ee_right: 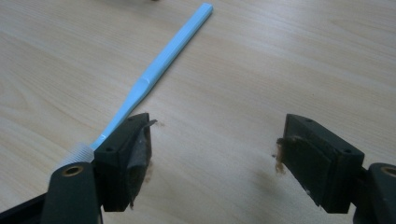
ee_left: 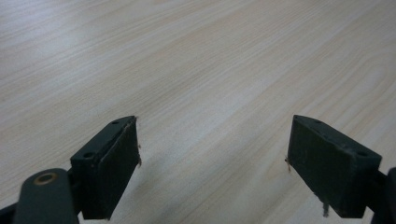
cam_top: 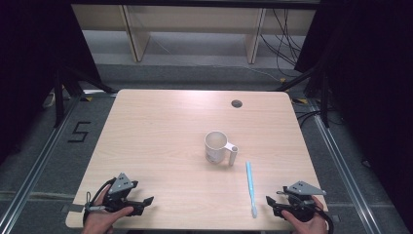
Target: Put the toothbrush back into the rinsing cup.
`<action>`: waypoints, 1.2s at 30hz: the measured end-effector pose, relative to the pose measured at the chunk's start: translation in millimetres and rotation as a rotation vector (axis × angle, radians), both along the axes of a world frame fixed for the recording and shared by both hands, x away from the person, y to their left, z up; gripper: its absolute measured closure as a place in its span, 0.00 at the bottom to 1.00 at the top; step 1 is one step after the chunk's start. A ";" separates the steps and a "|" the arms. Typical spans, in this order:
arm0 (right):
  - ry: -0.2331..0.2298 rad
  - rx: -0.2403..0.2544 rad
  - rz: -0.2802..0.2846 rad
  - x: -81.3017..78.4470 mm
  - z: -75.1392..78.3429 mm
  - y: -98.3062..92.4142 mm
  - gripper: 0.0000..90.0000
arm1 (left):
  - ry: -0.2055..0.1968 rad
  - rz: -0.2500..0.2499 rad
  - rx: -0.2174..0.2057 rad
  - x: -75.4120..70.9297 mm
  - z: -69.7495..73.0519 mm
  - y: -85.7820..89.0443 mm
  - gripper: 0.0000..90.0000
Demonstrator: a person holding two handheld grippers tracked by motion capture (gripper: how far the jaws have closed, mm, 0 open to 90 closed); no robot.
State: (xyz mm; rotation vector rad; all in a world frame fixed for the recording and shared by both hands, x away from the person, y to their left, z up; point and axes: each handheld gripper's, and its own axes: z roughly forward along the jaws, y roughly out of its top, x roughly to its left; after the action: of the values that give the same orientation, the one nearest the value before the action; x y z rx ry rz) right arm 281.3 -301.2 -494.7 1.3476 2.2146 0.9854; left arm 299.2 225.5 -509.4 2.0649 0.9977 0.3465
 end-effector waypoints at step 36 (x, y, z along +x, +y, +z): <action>-0.067 -0.048 0.264 45.1 21.4 43.1 0.96 | -0.013 0.018 0.005 0.2 0.9 2.1 0.18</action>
State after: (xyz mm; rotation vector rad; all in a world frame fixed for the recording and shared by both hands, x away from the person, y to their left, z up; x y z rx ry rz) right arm 326.4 -258.1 -473.3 1.0043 2.3901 1.0414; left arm 299.4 227.6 -508.5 2.0570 1.0086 0.3720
